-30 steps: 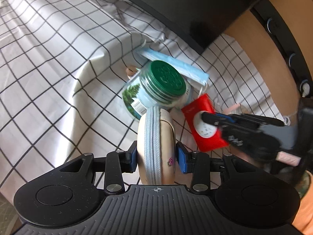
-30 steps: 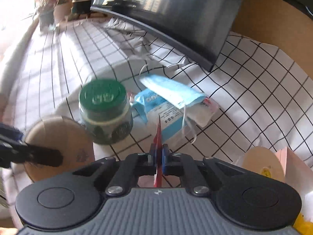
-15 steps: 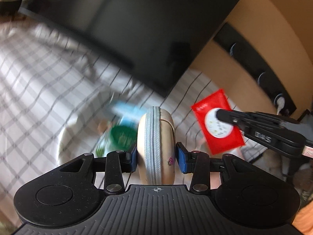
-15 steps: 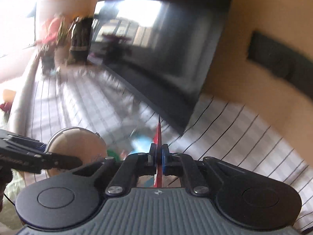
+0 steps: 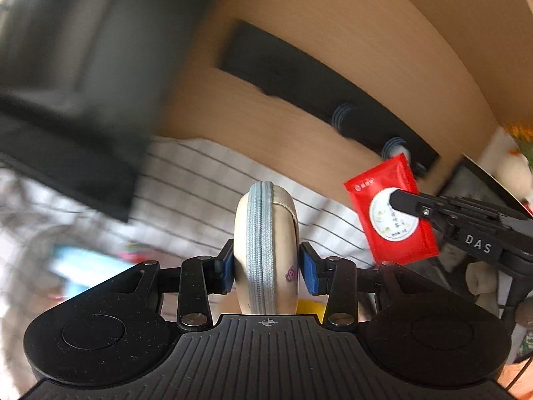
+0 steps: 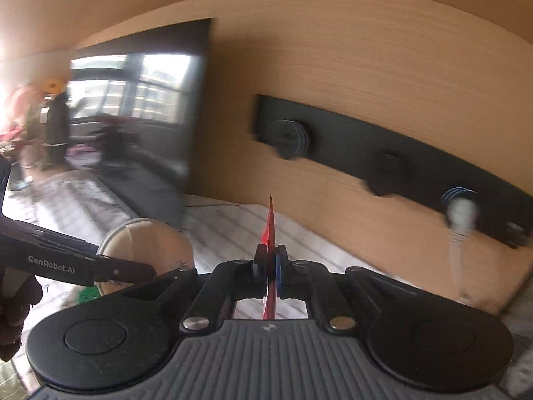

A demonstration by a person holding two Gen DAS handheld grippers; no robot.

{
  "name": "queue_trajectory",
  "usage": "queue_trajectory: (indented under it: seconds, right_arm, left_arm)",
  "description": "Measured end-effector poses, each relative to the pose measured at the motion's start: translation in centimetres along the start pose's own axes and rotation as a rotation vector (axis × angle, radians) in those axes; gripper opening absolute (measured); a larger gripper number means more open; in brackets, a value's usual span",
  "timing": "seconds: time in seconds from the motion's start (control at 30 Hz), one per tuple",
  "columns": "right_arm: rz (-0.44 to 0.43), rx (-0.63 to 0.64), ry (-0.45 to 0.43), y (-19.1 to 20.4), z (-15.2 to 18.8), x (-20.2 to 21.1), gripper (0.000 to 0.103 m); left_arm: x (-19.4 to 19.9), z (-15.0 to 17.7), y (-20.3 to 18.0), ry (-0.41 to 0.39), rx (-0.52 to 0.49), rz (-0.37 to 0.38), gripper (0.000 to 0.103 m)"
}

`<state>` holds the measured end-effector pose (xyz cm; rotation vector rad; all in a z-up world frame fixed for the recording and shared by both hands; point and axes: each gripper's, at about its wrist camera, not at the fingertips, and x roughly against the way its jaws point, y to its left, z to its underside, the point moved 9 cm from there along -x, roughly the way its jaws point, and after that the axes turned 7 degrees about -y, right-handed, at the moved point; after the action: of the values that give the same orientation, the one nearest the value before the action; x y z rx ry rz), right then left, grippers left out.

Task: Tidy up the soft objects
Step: 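Carry the pouch and red packet over the pink box and release both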

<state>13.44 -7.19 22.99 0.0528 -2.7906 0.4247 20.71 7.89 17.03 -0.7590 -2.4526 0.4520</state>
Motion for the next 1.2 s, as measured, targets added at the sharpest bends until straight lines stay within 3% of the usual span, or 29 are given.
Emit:
queue_trajectory:
  seconds: [0.23, 0.37, 0.47, 0.53, 0.67, 0.77, 0.87, 0.97, 1.1, 1.2]
  right_arm:
    - [0.175, -0.047, 0.013, -7.2, 3.8, 0.6, 0.005]
    - [0.208, -0.157, 0.054, -10.4, 7.2, -1.1, 0.005]
    - [0.216, -0.262, 0.093, -12.3, 9.8, -2.6, 0.005]
    - [0.197, -0.315, 0.113, -12.6, 11.2, -3.6, 0.005]
    - [0.160, -0.377, 0.157, -12.3, 13.3, -6.6, 0.005]
    - [0.212, -0.357, 0.198, -12.7, 14.9, -8.8, 0.005]
    - [0.262, -0.328, 0.270, -13.3, 17.3, -11.0, 0.005]
    - [0.190, -0.409, 0.320, -13.0, 19.2, -12.3, 0.007]
    - [0.031, -0.423, 0.344, -9.9, 19.8, -12.4, 0.022]
    - [0.064, -0.333, 0.358, -8.0, 19.8, -11.3, 0.039]
  left_arm:
    - [-9.4, 4.1, -5.8, 0.188, -0.013, 0.120, 0.044]
    - [-14.8, 8.0, -6.8, 0.291, 0.022, 0.183, 0.044]
    - [-18.4, 11.5, -6.4, 0.395, -0.071, 0.160, 0.044]
    - [-19.4, 12.0, -5.8, 0.377, -0.122, 0.126, 0.045]
    - [-19.3, 10.6, -4.0, 0.311, -0.056, 0.100, 0.045]
    - [-18.5, 8.7, -3.5, 0.226, -0.054, 0.097, 0.045]
    - [-18.0, 8.1, -3.8, 0.219, -0.076, 0.096, 0.045]
    - [-17.2, 8.6, -3.8, 0.225, -0.119, 0.064, 0.045]
    - [-15.6, 10.0, -2.6, 0.247, -0.105, 0.032, 0.045]
    - [-13.6, 10.0, -0.6, 0.227, -0.070, 0.008, 0.045]
